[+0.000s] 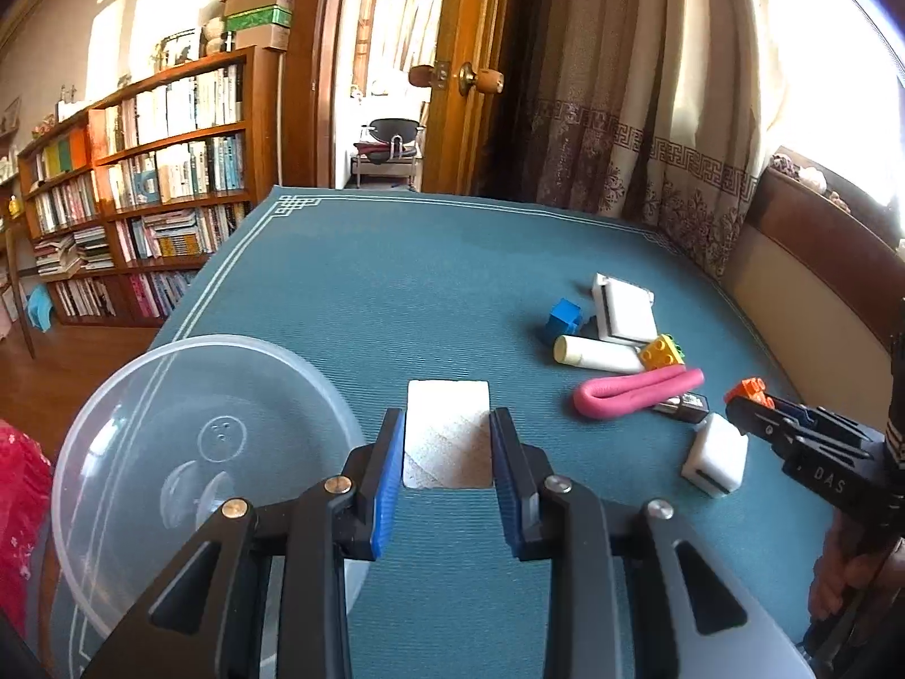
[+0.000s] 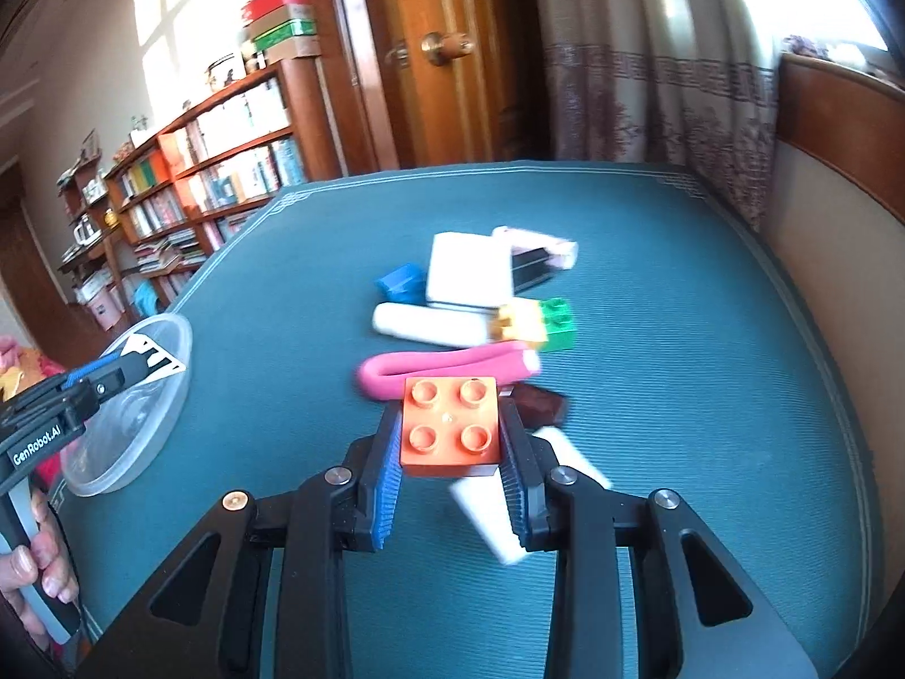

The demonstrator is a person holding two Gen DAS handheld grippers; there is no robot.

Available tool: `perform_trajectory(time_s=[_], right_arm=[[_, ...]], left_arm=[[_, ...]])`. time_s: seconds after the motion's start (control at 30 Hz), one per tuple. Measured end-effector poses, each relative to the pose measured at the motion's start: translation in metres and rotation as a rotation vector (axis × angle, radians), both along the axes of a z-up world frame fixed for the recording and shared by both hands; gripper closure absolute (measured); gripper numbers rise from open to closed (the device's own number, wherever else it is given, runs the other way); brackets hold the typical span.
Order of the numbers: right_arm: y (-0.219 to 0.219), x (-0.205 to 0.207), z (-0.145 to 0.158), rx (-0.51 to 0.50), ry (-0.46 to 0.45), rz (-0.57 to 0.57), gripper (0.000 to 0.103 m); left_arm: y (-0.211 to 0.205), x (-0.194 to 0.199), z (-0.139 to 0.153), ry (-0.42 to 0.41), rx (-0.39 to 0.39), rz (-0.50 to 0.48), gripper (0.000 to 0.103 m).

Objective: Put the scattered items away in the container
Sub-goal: 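Carry the card and brick over the clear bowl and open both grippers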

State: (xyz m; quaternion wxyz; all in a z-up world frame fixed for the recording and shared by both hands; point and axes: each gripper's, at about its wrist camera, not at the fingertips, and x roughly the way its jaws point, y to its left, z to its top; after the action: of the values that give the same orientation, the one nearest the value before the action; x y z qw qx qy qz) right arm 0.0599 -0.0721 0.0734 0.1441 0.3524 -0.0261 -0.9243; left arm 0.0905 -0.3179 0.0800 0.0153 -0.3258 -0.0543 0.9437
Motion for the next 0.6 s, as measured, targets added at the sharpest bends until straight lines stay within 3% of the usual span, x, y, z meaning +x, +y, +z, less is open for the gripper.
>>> perform_trajectory(time_s=[0.37,0.6], right_arm=[[-0.1,0.001,0.004,-0.03,-0.029,0.238,0.069],[-0.157,0.001,0.001,-0.035,-0.053,0.361,0.069]], left_arm=[[-0.087,0.026,-0.008,-0.036,-0.016,0.228,0.07],[-0.115,0.037,-0.016,-0.055,-0.017,0.291,0.07]])
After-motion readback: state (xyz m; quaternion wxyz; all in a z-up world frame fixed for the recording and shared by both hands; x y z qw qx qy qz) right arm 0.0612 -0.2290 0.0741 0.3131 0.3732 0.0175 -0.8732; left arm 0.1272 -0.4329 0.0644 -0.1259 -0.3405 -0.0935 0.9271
